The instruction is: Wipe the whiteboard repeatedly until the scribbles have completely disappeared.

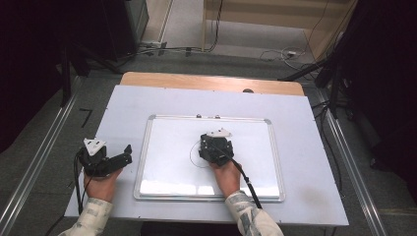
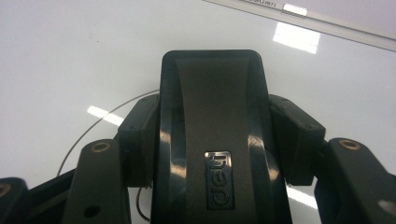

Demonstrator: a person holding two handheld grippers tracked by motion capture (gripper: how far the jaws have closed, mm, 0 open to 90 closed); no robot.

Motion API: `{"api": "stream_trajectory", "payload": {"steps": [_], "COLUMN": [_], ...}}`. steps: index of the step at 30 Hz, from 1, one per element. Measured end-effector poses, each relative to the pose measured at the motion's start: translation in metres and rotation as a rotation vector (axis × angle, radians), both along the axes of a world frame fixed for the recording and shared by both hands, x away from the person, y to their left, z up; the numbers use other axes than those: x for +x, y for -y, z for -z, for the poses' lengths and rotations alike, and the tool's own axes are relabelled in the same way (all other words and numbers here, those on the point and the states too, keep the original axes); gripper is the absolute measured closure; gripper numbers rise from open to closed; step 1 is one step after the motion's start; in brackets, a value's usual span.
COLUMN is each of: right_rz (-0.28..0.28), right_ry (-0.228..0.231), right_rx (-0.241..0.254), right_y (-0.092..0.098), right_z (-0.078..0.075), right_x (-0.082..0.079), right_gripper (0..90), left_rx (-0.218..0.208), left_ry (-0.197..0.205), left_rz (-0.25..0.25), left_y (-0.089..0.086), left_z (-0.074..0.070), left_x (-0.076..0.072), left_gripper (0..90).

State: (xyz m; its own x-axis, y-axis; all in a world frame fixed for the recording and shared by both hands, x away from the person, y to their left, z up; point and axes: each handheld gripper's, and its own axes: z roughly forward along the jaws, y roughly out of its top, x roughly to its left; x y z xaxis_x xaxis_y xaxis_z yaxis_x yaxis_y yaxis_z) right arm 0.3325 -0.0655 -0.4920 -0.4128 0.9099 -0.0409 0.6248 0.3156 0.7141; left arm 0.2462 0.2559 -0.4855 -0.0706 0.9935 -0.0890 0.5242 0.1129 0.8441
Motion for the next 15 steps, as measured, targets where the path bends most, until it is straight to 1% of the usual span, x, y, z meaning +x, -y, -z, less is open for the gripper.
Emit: {"api": "stream_trajectory", "payload": {"steps": [15], "right_rz": [-0.014], "right_ry": [-0.003], "right_rx": [0.001], "right_y": [-0.011], "right_z": [0.0], "right_x": [-0.002], "right_gripper": [39.1], "left_rx": [-0.002], "left_ry": [0.0], "left_rz": [0.0], "left_y": [0.0], "left_z": [0.0], "left_x": [0.0], "left_gripper": [2.0]}}
